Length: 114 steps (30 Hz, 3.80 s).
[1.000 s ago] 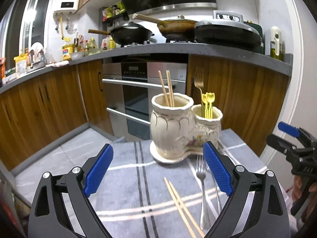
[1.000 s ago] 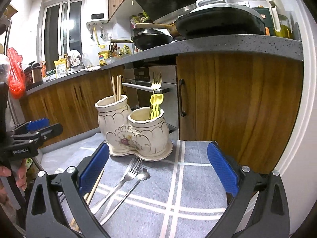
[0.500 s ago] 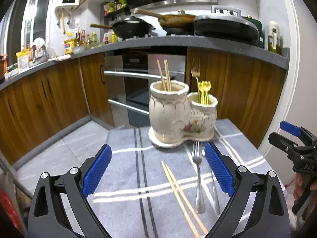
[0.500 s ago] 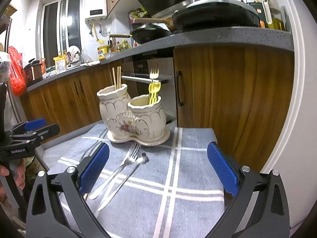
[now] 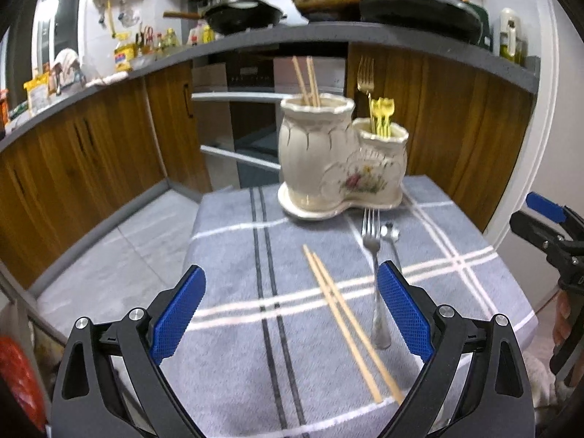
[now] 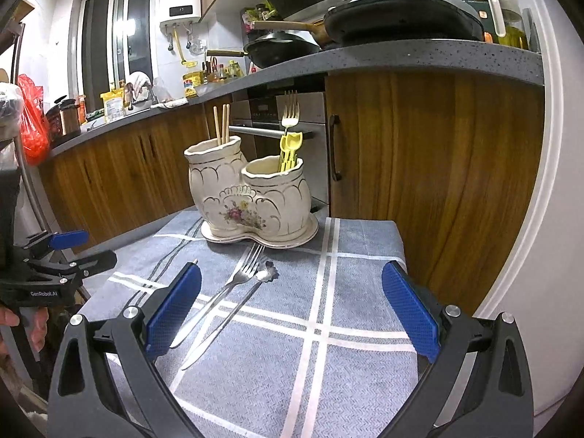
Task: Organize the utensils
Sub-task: 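Withdraw both open tools back over the chopsticks and silverware on the cloth, then close the left tool on a chopstick while the right tool grips the silver spoon handle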
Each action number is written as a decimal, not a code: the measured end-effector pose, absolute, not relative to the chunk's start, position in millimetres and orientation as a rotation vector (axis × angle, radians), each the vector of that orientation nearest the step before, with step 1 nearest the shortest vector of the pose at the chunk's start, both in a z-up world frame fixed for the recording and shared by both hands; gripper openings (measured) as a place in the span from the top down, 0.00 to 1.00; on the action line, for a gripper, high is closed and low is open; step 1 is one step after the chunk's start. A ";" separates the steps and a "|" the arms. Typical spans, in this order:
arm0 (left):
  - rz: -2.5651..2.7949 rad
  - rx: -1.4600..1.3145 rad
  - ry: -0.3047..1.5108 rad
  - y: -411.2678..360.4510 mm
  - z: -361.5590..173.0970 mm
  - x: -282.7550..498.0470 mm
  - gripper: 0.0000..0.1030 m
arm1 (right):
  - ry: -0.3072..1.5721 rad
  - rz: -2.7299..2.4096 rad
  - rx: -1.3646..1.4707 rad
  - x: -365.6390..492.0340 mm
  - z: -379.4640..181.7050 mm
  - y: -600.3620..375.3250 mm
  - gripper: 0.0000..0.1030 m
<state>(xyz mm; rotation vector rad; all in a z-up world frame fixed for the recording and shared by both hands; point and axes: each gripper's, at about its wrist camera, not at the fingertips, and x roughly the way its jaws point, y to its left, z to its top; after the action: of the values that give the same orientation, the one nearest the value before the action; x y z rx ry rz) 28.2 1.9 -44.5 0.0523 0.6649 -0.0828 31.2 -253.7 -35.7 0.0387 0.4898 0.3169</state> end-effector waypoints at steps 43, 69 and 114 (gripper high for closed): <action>-0.180 0.135 1.057 -42.7 -107.5 52.1 0.73 | 0.623 0.289 0.076 44.9 -67.5 -274.9 0.05; -0.130 0.132 1.031 -18.8 -102.0 57.2 0.94 | 0.644 0.257 0.088 47.7 -71.0 -282.9 0.05; -0.269 0.044 0.854 8.2 -63.7 40.5 0.94 | 0.916 0.309 -0.014 102.9 -100.1 -185.1 0.97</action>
<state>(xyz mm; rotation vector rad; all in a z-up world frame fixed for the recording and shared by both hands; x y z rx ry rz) 40.5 8.2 -63.7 0.0438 0.8537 -0.2692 102.9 -185.1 -100.1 -0.0135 0.9157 0.3087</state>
